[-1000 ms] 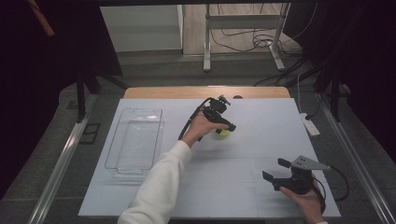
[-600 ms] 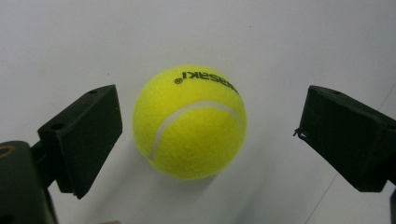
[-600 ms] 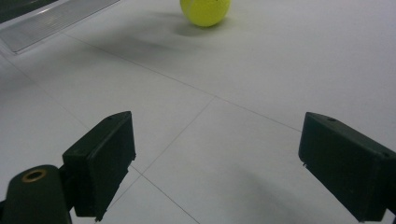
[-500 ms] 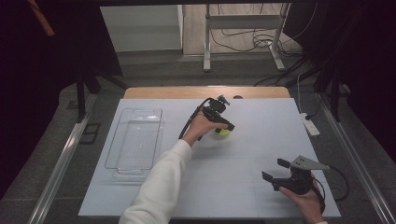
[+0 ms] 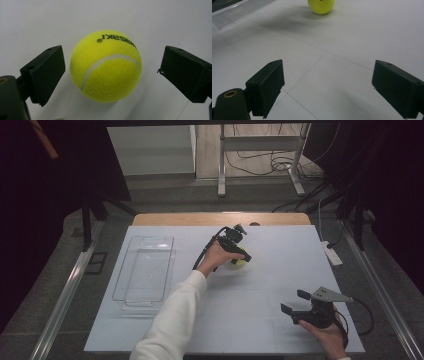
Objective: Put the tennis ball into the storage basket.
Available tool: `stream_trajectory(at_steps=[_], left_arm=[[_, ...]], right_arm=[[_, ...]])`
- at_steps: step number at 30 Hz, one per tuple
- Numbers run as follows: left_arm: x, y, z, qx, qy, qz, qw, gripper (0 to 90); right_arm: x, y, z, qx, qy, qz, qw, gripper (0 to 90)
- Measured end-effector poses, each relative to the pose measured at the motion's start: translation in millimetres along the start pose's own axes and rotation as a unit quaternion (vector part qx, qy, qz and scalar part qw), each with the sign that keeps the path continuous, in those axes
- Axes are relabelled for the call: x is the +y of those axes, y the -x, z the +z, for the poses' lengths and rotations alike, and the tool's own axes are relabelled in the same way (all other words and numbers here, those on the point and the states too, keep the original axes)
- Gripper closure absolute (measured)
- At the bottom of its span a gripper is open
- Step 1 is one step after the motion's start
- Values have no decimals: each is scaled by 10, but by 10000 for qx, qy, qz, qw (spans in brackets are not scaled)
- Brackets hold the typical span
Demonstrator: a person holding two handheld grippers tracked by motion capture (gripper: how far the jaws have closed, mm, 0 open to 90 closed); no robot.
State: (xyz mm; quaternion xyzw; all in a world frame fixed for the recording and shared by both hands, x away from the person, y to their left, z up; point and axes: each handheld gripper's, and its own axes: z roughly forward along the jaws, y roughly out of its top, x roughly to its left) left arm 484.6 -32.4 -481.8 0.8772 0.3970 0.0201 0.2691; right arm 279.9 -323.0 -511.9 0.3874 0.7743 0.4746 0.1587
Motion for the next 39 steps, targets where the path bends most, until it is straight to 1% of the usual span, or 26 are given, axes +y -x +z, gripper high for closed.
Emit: stream_trajectory(at_steps=[2, 4, 8, 10, 12, 13, 16, 20, 22, 27, 28, 31, 37, 39], left_arm=[[-1, 0, 7, 22, -21, 2, 10000, 69], [-3, -4, 21, 76, -99, -7, 9999, 82], [-12, -11, 46, 58, -190, -38, 9998, 106], [-16, -3, 52, 72, -239, 18, 9997, 160], [-21, 6, 52, 200, -206, 37, 9996, 210], [-21, -1, 47, 187, -200, 15, 9996, 249], [-24, -5, 41, 196, -217, -2, 9996, 255], [-28, 9, 41, 220, -191, 33, 9996, 262], [-29, 10, 33, 237, -215, 100, 9994, 264], [-47, 25, -3, 201, -222, 230, 9993, 266], [-47, 25, -3, 201, -222, 230, 9993, 267], [-61, 36, -46, 201, -149, 248, 9994, 267], [-84, 50, -129, 185, -95, 284, 9994, 267], [-105, 60, -173, 182, -67, 326, 9993, 267]], right_arm=[[0, -1, 0, 1, -5, 0, 10000, 109], [-1, -2, 0, -3, -9, -5, 10000, 109], [-1, 0, -1, -8, -7, -6, 10000, 109], [-1, 1, -2, -13, -7, -4, 10000, 110], [-1, 2, -3, -14, -6, -1, 10000, 110], [0, 2, -4, -22, -10, -2, 10000, 110], [-1, 2, -3, -16, -9, -3, 10000, 110], [-1, 2, -4, -29, -11, -6, 10000, 110], [-1, 2, -5, -31, -12, -7, 10000, 110], [-1, 4, -10, -30, 2, 5, 10000, 110], [-1, 5, -11, -34, 4, 6, 10000, 110], [-1, 4, -10, -36, 2, 4, 10000, 110], [1, 0, -8, -31, -3, -10, 10000, 110], [4, -1, -2, -33, -6, -15, 10000, 110]])
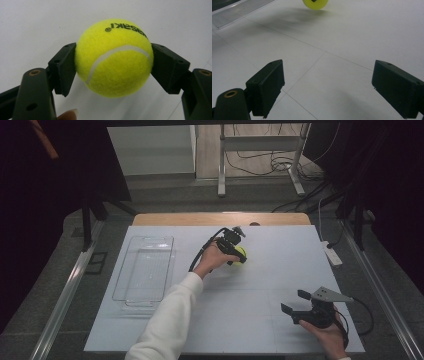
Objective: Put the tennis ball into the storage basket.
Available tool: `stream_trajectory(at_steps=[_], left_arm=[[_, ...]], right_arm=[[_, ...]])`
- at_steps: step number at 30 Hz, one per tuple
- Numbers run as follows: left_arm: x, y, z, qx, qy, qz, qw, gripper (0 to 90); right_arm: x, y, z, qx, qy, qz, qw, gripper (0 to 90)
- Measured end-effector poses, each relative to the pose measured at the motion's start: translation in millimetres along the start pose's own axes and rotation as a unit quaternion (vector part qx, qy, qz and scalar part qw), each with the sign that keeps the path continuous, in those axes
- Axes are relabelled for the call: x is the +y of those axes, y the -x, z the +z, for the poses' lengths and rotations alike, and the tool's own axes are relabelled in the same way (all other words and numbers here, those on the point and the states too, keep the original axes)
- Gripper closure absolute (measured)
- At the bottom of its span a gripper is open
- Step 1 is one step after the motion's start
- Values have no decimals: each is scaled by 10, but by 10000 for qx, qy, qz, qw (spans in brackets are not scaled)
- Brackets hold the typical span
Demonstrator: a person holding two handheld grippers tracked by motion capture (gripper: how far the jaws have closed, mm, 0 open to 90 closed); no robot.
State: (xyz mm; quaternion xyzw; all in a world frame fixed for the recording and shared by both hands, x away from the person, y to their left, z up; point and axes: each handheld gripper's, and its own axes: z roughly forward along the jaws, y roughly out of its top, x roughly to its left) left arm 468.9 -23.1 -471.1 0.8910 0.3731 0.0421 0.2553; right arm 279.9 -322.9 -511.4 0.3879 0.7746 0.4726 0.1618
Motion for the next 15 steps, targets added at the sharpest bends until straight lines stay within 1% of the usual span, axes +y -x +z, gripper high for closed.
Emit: stream_trajectory(at_steps=[6, 12, 15], left_arm=[[-33, 12, -72, -35, 107, 45, 9999, 267], [-83, 32, -131, -50, 197, 43, 9998, 267], [-114, 55, -170, -59, 293, 22, 9996, 267]], right_arm=[[-1, -7, 2, 7, 2, -9, 10000, 111], [0, -10, -8, 0, 0, 1, 10000, 111], [0, -11, -3, -2, -2, 2, 10000, 111]])
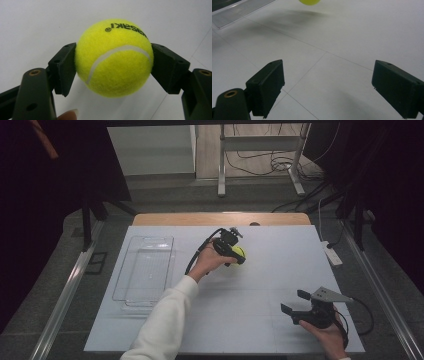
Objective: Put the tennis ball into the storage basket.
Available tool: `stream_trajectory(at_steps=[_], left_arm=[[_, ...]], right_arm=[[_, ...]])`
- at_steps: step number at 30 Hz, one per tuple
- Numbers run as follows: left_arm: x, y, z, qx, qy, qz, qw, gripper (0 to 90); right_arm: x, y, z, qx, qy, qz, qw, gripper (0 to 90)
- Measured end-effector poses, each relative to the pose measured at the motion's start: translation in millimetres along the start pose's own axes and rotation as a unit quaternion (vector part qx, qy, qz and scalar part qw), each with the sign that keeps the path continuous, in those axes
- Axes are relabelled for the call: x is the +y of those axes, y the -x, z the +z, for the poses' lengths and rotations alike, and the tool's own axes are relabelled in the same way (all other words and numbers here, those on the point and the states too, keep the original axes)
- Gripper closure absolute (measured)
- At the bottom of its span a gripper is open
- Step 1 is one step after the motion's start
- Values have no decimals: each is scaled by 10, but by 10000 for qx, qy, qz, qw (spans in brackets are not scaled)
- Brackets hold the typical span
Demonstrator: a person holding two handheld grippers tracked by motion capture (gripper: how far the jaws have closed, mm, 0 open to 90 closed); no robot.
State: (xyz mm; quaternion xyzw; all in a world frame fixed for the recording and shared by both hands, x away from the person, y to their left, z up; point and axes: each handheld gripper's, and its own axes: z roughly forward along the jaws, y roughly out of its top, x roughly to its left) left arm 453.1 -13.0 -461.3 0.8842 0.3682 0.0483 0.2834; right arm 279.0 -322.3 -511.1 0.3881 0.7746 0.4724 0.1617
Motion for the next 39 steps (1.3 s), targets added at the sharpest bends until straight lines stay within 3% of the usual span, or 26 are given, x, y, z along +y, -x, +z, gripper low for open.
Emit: stream_trajectory(at_steps=[39], left_arm=[[-254, 35, -362, -66, 391, 70, 9992, 267]], right_arm=[[-12, -8, 5, -41, -28, -45, 10000, 111]])
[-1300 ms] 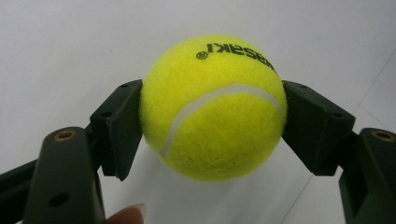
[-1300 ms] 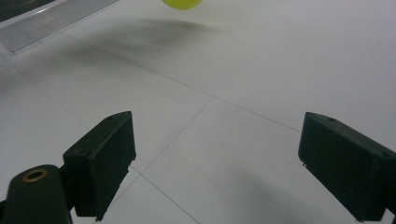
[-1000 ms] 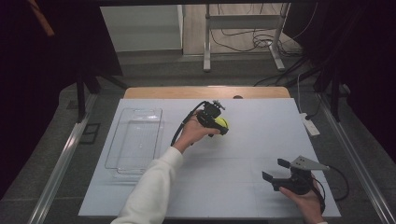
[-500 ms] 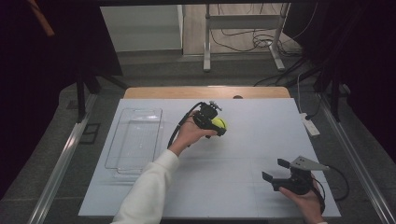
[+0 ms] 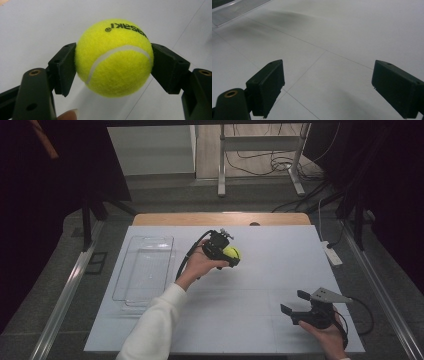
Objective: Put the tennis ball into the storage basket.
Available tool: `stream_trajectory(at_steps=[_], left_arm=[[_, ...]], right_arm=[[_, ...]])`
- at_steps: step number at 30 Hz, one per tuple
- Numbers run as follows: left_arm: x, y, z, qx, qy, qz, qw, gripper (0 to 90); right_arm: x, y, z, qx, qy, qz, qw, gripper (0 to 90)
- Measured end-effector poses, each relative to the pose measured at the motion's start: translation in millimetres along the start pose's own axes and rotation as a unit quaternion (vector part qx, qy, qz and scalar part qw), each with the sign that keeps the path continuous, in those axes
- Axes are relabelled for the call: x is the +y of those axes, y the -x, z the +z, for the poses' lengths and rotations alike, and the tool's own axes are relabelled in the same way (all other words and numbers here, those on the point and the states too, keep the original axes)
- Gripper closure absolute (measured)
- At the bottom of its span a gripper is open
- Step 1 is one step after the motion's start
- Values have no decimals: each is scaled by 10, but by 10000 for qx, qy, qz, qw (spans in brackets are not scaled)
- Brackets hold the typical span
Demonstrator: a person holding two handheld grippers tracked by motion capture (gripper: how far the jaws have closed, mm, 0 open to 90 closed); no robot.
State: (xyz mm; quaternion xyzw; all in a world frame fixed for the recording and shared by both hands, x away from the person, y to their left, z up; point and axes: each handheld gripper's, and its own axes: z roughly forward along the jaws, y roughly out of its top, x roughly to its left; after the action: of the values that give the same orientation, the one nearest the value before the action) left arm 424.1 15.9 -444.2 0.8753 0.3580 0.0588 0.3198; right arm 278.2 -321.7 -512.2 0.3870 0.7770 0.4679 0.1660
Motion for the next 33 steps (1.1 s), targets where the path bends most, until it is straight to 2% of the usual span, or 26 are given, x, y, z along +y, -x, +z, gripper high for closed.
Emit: stream_trajectory(at_steps=[33], left_arm=[[-134, 75, -189, 47, 221, 115, 9997, 267]], right_arm=[[-1, 7, -7, -13, 14, 25, 10000, 112]])
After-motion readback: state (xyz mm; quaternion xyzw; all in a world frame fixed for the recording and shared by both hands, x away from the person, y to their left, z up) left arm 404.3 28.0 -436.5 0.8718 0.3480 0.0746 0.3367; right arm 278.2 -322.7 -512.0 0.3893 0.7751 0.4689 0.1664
